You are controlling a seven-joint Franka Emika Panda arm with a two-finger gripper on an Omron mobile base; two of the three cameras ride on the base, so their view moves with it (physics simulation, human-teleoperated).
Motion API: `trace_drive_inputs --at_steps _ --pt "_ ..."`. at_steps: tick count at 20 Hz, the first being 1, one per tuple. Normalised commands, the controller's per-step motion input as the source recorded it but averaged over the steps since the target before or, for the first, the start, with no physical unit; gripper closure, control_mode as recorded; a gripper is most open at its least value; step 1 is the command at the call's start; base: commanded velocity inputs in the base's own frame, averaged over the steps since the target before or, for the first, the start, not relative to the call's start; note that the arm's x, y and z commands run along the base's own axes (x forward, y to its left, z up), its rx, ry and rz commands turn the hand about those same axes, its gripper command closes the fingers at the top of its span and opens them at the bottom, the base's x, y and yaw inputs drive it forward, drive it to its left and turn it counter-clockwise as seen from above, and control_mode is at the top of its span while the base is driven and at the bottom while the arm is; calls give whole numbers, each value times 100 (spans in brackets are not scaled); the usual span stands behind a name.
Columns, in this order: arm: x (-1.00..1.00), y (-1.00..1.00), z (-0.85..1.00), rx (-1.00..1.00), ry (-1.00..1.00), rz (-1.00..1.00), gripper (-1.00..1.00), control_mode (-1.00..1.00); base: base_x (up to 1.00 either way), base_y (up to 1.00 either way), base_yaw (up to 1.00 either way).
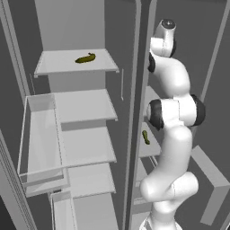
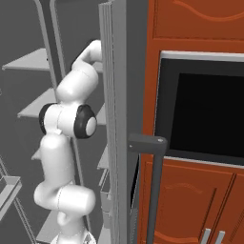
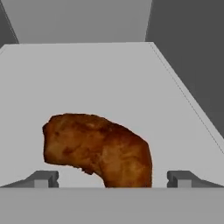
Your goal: Pick up the frozen chicken drumstick from the freezer, place it on any shelf in the fridge, and close the fridge and freezer doors when done.
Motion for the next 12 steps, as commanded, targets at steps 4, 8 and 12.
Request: trace_drive_inputs --at_steps 4,8,12 --pt "53 -24 -37 13 0 0 -100 -100 0 0 0" --pt "46 -25 -46 13 0 0 -100 -100 0 0 0" --pt "41 -14 -51 4 0 0 100 -100 0 0 0"
